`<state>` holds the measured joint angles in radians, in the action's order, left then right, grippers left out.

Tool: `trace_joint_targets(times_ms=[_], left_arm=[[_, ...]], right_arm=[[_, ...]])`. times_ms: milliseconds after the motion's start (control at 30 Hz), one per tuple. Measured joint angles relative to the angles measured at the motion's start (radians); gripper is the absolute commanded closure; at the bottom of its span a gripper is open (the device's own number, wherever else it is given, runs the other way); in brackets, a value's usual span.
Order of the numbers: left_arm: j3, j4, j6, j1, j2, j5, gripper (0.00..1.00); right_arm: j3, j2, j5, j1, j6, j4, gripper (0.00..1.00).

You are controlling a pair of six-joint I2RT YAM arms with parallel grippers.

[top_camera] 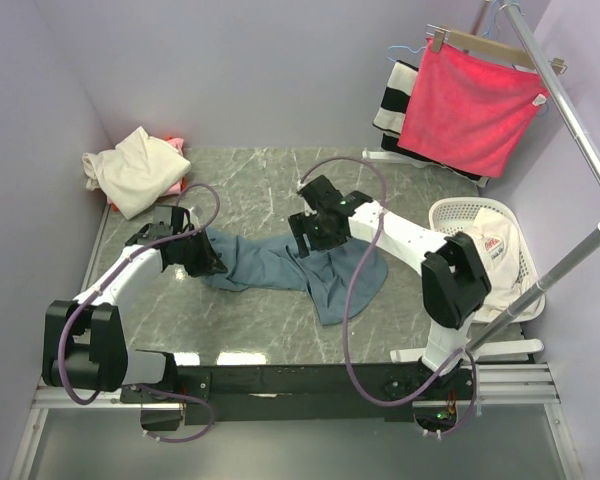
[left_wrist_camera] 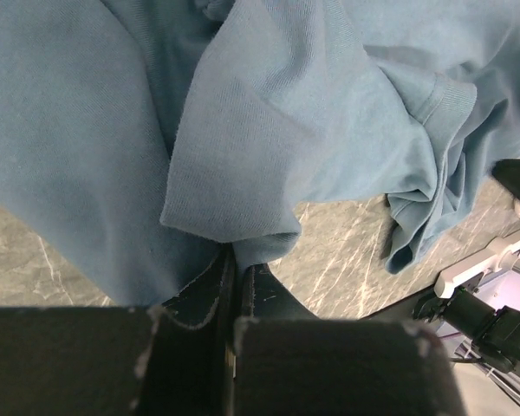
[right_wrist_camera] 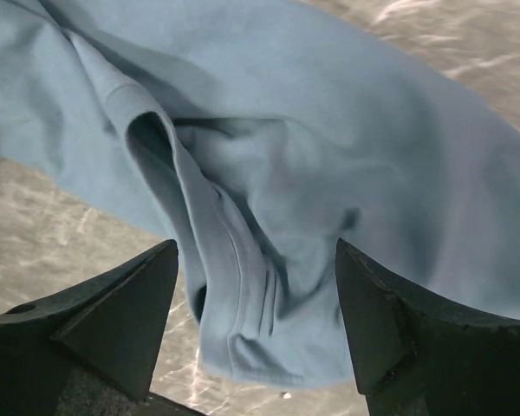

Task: Fold and stack the t-shirts

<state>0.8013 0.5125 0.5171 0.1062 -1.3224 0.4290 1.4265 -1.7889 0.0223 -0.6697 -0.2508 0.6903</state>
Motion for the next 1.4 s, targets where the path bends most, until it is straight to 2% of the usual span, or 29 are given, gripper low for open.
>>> trace_joint_targets(times_ms=[167,500,700,767,833,867,933,967,1067,1200,1267,1400], left_arm=[[0.0,-0.01,0.0,0.0,-0.009,0.0,0.98],[0.0,-0.035,0.0,0.0,-0.037,0.001,0.99],[0.0,-0.039,0.0,0.0,-0.048,0.001,0.99],[0.0,-0.039,0.0,0.0,-0.048,0.001,0.99],[0.0,-0.041,0.0,0.0,-0.048,0.001,0.99],[0.0,-0.042,0.0,0.0,-0.049,0.001,0.99],[0.0,-0.043,0.0,0.0,-0.05,0.001,0.99],[0.0,-0.043,0.0,0.001,-0.05,0.001,0.99],[0.0,-0.045,0.0,0.002,-0.052,0.0,0.99],[0.003,-0.041,-0.003,0.002,-0.053,-0.013,0.99],[0.02,-0.031,-0.008,0.002,-0.053,-0.036,0.99],[0.103,-0.01,-0.024,0.002,-0.054,-0.088,0.99]], right_arm=[[0.027,-0.069,0.076,0.0,0.041,-0.016,0.21],[0.099,-0.1,0.197,-0.004,0.087,-0.061,0.2],[0.184,-0.217,0.256,-0.006,0.118,-0.08,0.21],[0.203,-0.258,0.267,-0.006,0.13,-0.085,0.27],[0.22,-0.293,0.282,-0.006,0.145,-0.084,0.45],[0.231,-0.311,0.286,-0.006,0.154,-0.077,0.69],[0.264,-0.344,0.286,-0.006,0.169,-0.06,0.94],[0.278,-0.357,0.283,-0.006,0.167,-0.058,1.0],[0.269,-0.351,0.274,-0.006,0.174,-0.059,1.0],[0.198,-0.254,0.211,-0.006,0.166,-0.072,1.0],[0.143,-0.155,0.163,-0.006,0.158,-0.077,1.0],[0.041,0.146,0.019,0.002,0.13,-0.115,1.0]])
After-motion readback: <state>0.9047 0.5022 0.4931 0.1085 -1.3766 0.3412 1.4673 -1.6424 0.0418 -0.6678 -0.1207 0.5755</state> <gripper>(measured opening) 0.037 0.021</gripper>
